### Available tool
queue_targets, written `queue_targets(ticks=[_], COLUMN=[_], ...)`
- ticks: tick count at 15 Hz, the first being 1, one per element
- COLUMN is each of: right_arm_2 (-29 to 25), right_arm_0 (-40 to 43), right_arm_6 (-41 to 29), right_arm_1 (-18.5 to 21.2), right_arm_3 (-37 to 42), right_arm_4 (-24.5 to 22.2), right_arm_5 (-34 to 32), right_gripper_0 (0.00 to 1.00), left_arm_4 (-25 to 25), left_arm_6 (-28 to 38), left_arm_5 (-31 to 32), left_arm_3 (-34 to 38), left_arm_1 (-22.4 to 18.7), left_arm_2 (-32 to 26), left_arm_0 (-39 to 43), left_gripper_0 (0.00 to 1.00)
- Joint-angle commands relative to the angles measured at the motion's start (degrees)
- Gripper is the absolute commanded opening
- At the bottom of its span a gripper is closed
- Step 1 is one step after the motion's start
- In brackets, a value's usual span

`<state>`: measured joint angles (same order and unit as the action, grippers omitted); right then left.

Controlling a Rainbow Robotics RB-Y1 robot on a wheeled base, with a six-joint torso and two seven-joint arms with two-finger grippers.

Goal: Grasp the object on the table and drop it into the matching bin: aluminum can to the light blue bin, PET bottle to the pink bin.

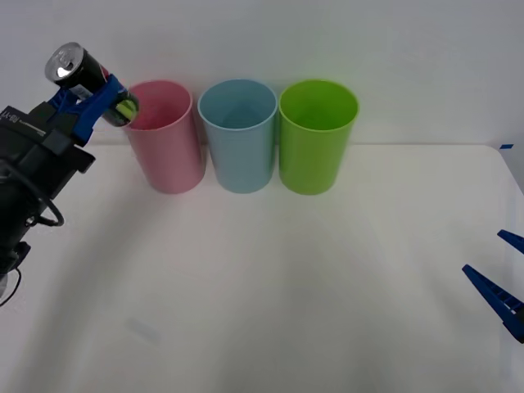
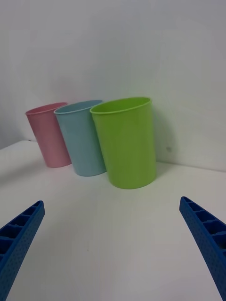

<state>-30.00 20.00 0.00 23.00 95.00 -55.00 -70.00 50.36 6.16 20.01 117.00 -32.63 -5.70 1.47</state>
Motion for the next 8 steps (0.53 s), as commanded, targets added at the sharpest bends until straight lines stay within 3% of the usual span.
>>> queue_targets(ticks=[1, 8], right_arm_2=[0.00, 0.00], right_arm_0=[0.00, 0.00], right_arm_6=[0.00, 0.00], right_arm_1=[0.00, 0.00], right_arm_3=[0.00, 0.00], right_arm_4=[0.00, 0.00], right_arm_5=[0.00, 0.00], right_gripper_0=[1.00, 1.00], left_arm_4=[-0.52, 0.62], left_arm_6=[0.52, 0.61], left_arm_5=[-8.14, -6.91], left_arm_3=[-2.74, -26.65], left_arm_1=[-5.25, -6.31], left_arm_2=[8.07, 22.31], left_arm_0=[-8.33, -32.50], left_gripper_0=[0.00, 0.00])
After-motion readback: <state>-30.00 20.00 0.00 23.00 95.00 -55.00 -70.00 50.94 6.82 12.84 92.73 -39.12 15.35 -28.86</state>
